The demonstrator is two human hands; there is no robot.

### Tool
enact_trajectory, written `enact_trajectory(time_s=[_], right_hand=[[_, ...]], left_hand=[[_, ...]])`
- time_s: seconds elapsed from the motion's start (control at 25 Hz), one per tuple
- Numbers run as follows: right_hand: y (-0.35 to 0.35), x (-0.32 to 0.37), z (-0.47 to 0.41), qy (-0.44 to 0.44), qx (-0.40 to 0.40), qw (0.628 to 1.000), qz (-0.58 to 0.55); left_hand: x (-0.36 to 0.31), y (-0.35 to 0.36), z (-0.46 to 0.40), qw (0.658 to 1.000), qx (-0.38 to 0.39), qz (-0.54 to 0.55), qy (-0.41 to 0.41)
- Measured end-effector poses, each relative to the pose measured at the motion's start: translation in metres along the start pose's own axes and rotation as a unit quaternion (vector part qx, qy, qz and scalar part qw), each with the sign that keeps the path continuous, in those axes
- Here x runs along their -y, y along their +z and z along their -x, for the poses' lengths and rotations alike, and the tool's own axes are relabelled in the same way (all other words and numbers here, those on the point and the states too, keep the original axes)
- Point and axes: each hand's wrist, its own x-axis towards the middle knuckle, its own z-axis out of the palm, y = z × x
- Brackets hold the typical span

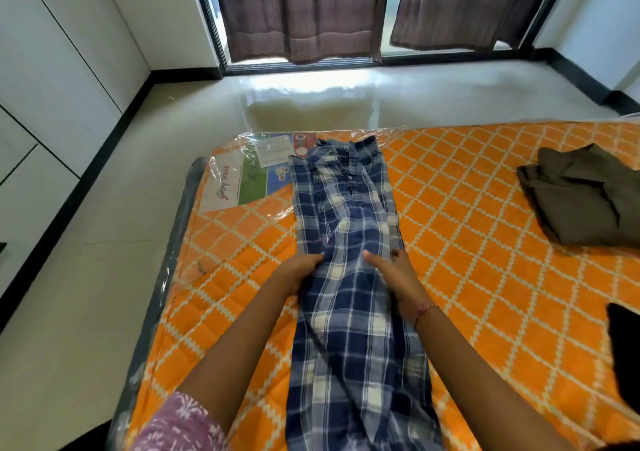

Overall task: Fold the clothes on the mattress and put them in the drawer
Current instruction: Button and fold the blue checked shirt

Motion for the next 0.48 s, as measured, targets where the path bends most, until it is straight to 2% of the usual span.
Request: enact_trajectory(time_s=[0.12, 0.2, 0.32, 0.36, 0.44, 0.48], right_hand=[[0.012, -0.038, 0.055, -0.010, -0.087, 0.987, 0.135], [0.019, -0.059, 0.079, -0.033, -0.117, 0.982, 0.146], [0.009, -0.073, 0.096, -0.089, -0.200, 0.971, 0.095], [0.003, -0.074, 0.099, -0.099, -0.208, 0.964, 0.135], [-0.007, -0.080, 0.109, -0.119, -0.199, 0.922, 0.311], [-0.009, -0.086, 0.115, -0.155, -0.197, 0.885, 0.393]], left_hand=[[0.013, 0.000, 0.016, 0.987, -0.082, -0.133, 0.040], [0.030, -0.001, 0.024, 0.984, -0.114, -0.106, 0.086], [0.054, -0.003, 0.036, 0.975, -0.173, 0.012, 0.135], [0.058, -0.002, 0.040, 0.969, -0.200, 0.013, 0.145], [0.060, 0.006, 0.048, 0.938, -0.276, -0.128, 0.164], [0.062, 0.015, 0.052, 0.905, -0.313, -0.216, 0.191]])
